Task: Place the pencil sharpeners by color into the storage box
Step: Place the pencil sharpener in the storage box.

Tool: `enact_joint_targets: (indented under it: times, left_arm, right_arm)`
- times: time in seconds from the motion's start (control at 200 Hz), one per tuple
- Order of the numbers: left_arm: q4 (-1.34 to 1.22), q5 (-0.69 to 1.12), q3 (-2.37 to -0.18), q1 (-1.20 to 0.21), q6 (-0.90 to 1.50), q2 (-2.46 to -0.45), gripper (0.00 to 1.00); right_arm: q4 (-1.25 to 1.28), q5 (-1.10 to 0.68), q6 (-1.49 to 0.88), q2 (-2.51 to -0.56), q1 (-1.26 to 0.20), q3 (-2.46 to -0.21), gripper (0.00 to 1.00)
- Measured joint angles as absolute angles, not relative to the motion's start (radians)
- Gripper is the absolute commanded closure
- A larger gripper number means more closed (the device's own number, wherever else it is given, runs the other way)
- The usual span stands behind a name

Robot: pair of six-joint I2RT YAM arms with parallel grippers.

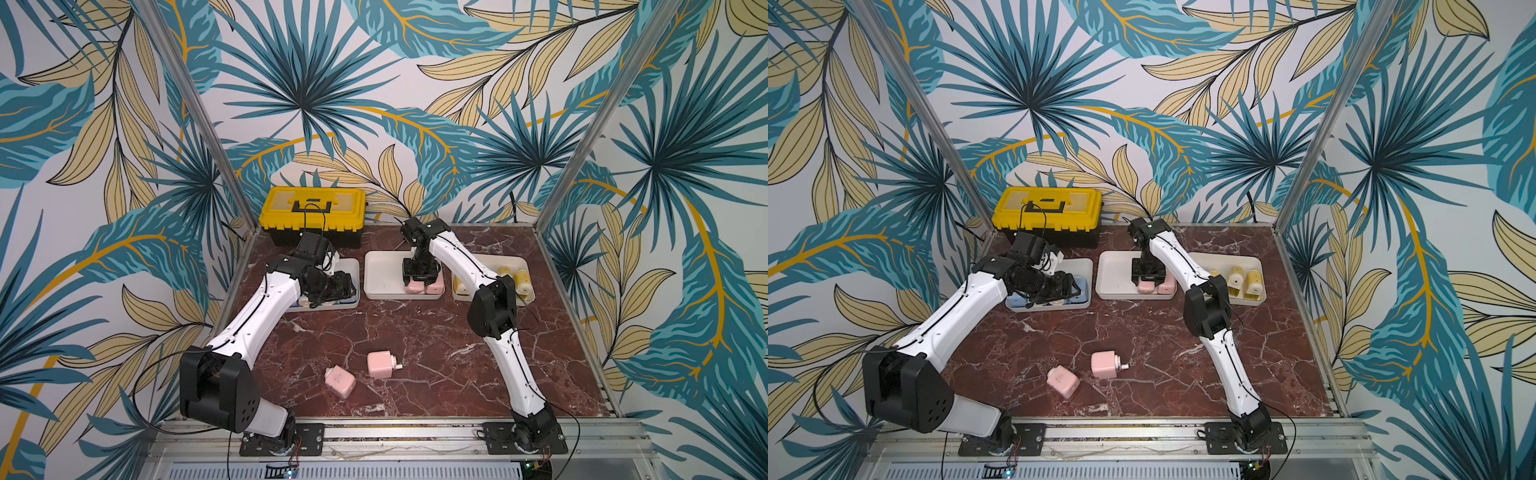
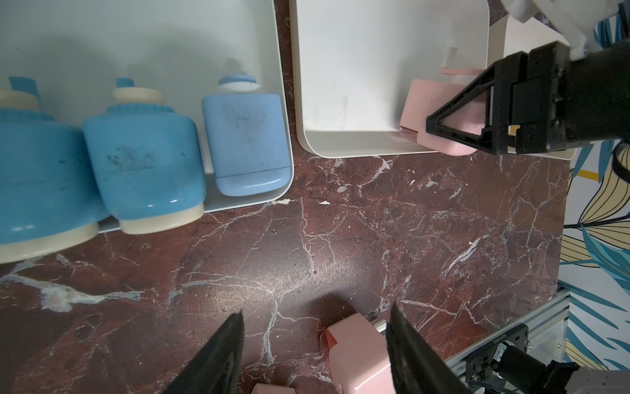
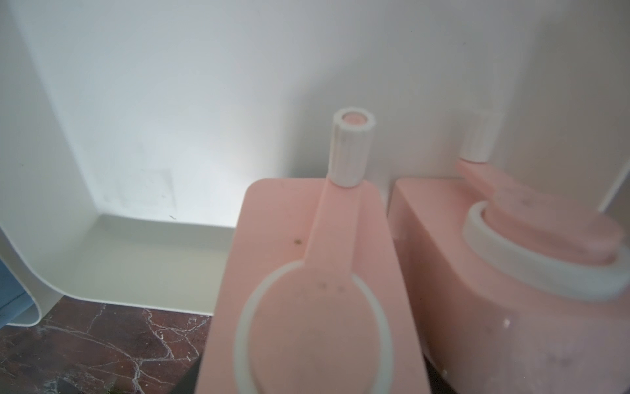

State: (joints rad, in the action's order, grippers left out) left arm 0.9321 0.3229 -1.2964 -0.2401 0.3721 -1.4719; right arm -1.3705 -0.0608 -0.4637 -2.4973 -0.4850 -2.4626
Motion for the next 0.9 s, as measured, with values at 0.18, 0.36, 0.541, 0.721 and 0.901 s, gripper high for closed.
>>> enact_joint_targets:
  times: [0.18, 0.36, 0.541, 0.721, 0.901]
  left_arm:
    - [0.932, 0.325, -1.296, -0.24, 0.372, -1.473, 0.31]
    - [0.932, 0.327, -1.296, -0.24, 0.372, -1.479, 0.31]
    - [0.932, 0.327, -1.296, -0.24, 0.371, -1.481, 0.31]
    - [0.932, 0.327, -1.296, -0.24, 0.372, -1.481, 0.32]
    - [0.933, 0.327, -1.311, -0.24, 0.372, -1.495, 0.32]
  right_arm:
    - [-1.37, -0.061, -0.464, -2.514, -0.485, -2.463, 0.37]
    - [-1.366, -0.061, -0.463, -2.515, -0.484, -2.463, 0.3]
    - [-1.362, -0.06, -0.464, -2.515, -0.482, -2.463, 0.29]
    - [-1.359, -0.054, -0.464, -2.502, -0.48, -2.463, 0.3]
    - [-1.35, -0.044, -0.467, -2.386, -0.476, -2.461, 0.31]
